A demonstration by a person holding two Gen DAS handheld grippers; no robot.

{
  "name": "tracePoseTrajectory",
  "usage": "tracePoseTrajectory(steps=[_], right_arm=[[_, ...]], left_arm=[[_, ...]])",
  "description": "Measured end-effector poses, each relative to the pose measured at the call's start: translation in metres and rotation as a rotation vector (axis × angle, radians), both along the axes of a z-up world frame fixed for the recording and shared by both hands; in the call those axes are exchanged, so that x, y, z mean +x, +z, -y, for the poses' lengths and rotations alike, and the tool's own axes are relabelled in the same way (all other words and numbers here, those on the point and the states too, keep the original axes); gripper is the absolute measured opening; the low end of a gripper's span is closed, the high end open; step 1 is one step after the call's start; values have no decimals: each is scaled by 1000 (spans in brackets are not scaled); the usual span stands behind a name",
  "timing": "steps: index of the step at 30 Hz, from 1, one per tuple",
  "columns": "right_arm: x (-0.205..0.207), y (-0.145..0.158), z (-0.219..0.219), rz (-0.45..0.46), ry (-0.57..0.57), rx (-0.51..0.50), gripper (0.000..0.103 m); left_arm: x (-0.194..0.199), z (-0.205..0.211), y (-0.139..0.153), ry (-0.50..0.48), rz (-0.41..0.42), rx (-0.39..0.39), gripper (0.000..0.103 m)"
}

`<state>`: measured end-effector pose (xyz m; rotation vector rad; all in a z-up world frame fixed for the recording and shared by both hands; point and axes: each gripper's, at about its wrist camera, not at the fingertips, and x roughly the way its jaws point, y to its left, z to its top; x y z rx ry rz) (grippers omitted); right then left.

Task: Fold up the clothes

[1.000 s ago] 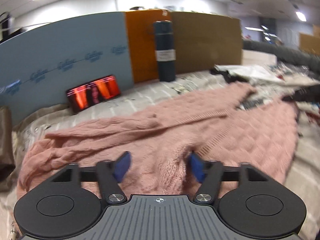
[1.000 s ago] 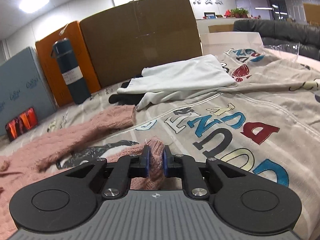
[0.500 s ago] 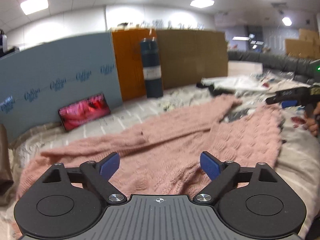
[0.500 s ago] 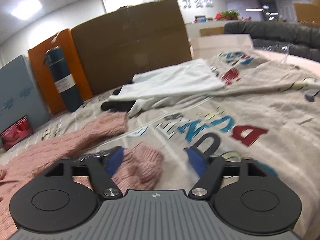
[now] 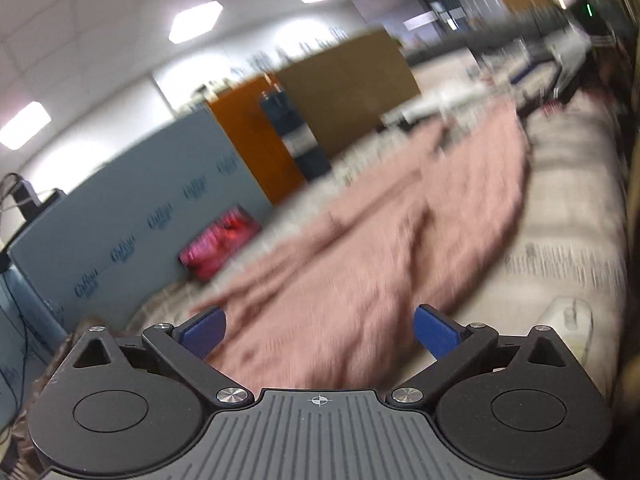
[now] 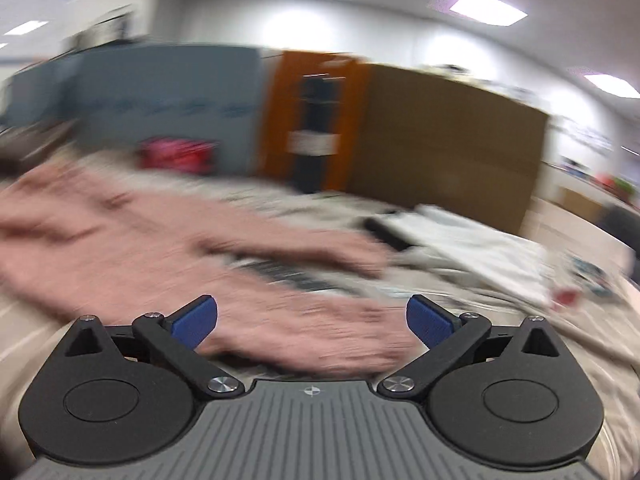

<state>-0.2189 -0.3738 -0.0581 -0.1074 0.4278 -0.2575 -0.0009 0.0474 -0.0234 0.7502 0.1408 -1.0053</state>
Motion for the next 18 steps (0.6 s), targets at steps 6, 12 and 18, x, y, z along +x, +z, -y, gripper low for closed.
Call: tracePoseTrajectory(steps=[6,12,18], right_arm=[[16,-1,-28,-137,214,-84,102],[41,-10,-53,-207,340,-162,102],[61,-11,-70,-156,401,-159,102]], left_arm=[[3,4,-22,51,61,124,102],[7,16,-31,45,95,96,102],[8,24,-35,2,109,78,102]])
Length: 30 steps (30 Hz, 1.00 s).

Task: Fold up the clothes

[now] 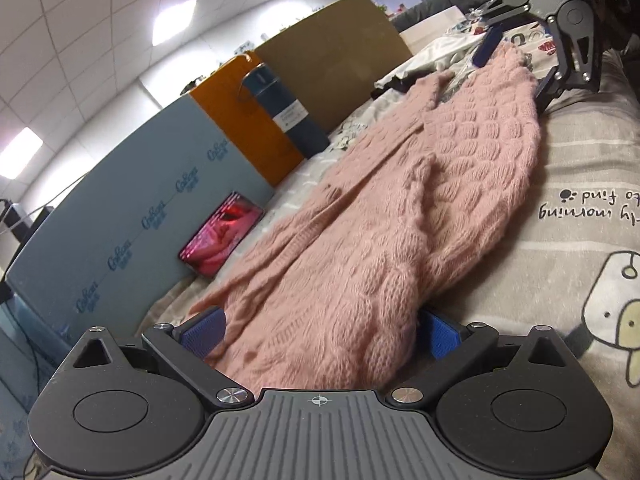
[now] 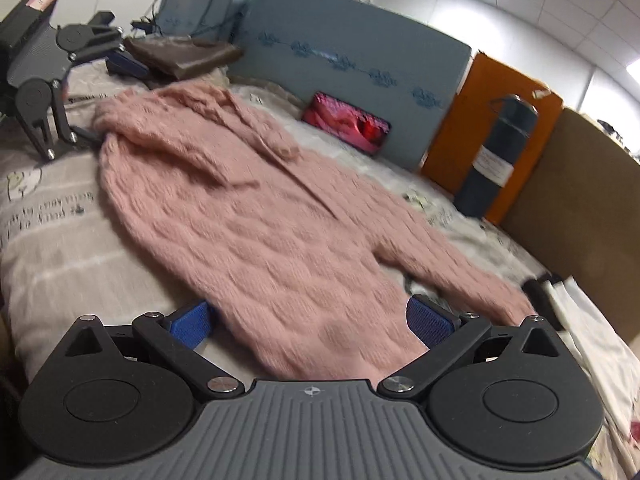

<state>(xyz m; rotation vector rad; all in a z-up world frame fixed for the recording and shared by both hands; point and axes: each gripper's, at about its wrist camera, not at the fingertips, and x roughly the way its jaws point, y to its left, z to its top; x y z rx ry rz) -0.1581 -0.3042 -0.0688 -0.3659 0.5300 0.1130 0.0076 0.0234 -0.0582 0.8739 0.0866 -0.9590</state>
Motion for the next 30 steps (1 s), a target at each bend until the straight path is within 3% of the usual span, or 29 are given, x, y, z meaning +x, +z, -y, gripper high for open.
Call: tracePoseTrajectory(steps=[5,6,7,8,9,10,12,14,19,22,27,30], right_arm=[[6,1,4,49,-15,-2,100],[5,2,9,64,-35,2,99],[4,3,16,77,-55,23,99],[3,5,22,90,-74,44,95],[3,6,28,97,-82,64,83],[3,7,33,103,-87,85,74],[5,8,40,96,-71,133,35],[8,12,45,105,-34,169,20],[30,33,61,210,4,187,14],[59,40,75,209,24,204,12],[103,39,91,142,48,219,12],[123,33,99,100,35,218,12]], left_arm=[[13,-8,3,46,-80,-30,98],[17,-10,3,57,-96,-35,89],[20,-12,3,66,-116,-40,64],[24,-13,3,65,-154,-41,46],[28,-14,2,66,-177,-46,25],[31,-15,2,68,-199,-53,24],[37,-17,5,75,-233,-95,20],[42,-19,11,93,-253,-163,20],[67,-14,29,169,-307,-313,19],[91,-8,35,205,-394,-359,19],[124,11,30,281,-465,-353,20],[138,27,26,348,-459,-338,29]])
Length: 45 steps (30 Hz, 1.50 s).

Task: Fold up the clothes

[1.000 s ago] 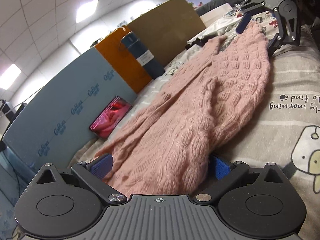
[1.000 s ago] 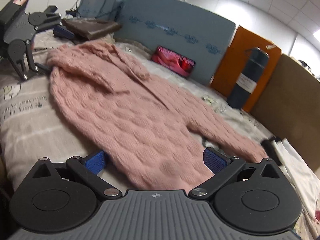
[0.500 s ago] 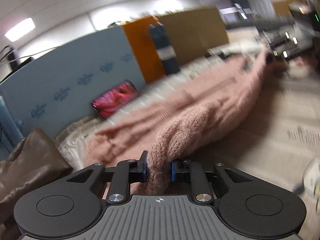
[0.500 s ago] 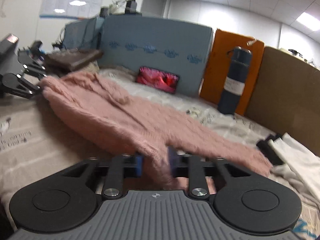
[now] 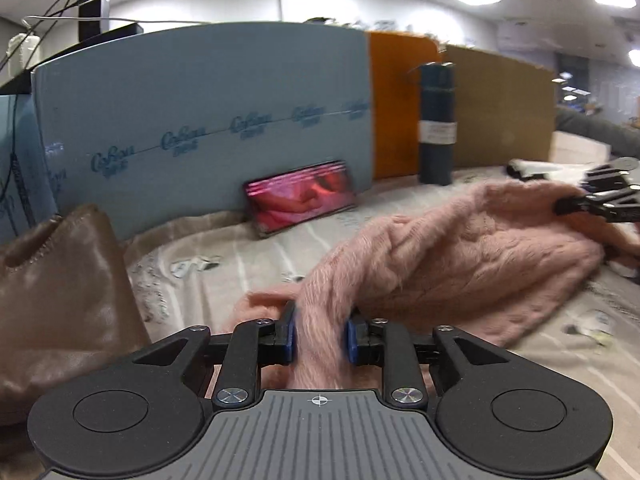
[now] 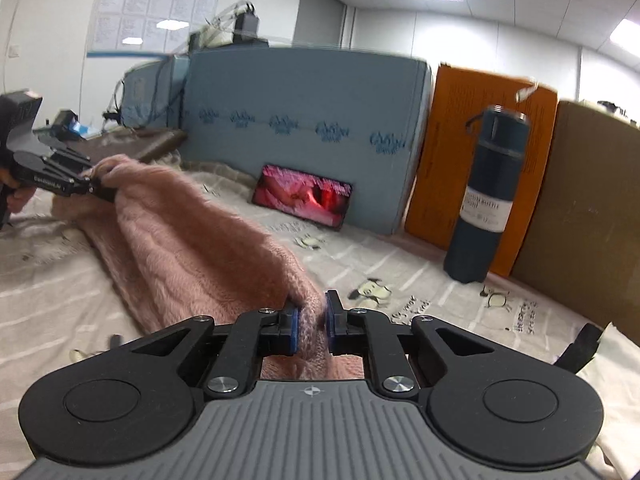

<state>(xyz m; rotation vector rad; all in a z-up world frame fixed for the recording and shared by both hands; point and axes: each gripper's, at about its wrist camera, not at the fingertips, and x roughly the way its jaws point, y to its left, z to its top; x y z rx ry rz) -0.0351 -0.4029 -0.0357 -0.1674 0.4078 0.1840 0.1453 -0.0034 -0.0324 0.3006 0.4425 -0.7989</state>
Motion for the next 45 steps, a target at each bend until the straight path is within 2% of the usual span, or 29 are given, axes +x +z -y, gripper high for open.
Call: tracePoseTrajectory(steps=[1,2,3,4,5,6,8,12,15,20,22,25,27,29,30,31,32,35,40,42,45], right_arm=[[4,-3,1,-11,-12,-11,12],[6,-4,1,-14,-26,-19,12],[8,-6,1,-17,-40,-27,17],[10,-8,2,-19,-54,-32,23],[9,-10,3,-15,-62,-29,37],[9,-12,5,-11,-72,-25,46],[7,-14,12,-5,-95,-15,49],[-1,-15,22,-17,-167,-42,60],[-16,-19,24,-29,-206,-89,68],[-49,-28,12,-40,-272,-184,76],[-64,-32,2,-41,-295,-250,77],[-83,-38,-7,-72,-332,-318,77],[-92,-41,-6,-93,-361,-334,75],[-97,-40,1,-100,-392,-308,72],[-99,-39,5,-103,-407,-292,63],[-101,-38,12,-102,-416,-254,56],[-103,-37,19,-100,-426,-217,43],[-108,-29,50,-86,-426,-30,33],[-99,-25,92,-54,-494,216,31],[-94,-26,104,-51,-522,310,13],[-92,-23,104,-14,-580,384,8]], left_arm=[[2,6,-1,27,-2,7,41],[1,9,-1,40,16,0,47],[0,12,0,53,35,-8,59],[-1,16,0,66,54,-15,65],[-2,19,0,80,72,-22,68],[-2,22,0,92,88,-29,73],[1,28,-3,106,80,-31,74],[16,32,-19,183,45,21,90],[22,32,-24,220,34,34,92],[1,32,-20,254,138,23,94],[-12,33,-18,227,177,-1,94],[-27,32,-16,184,189,-43,94],[-34,31,-17,155,175,-65,95],[-38,31,-20,143,168,-65,95],[-38,32,-20,142,166,-64,95],[-38,31,-20,144,162,-67,95],[-38,31,-19,144,157,-73,95],[-36,30,-18,138,141,-91,95],[-41,27,-20,132,140,-97,95],[-42,26,-20,128,136,-101,95],[-40,26,-20,124,124,-102,95]])
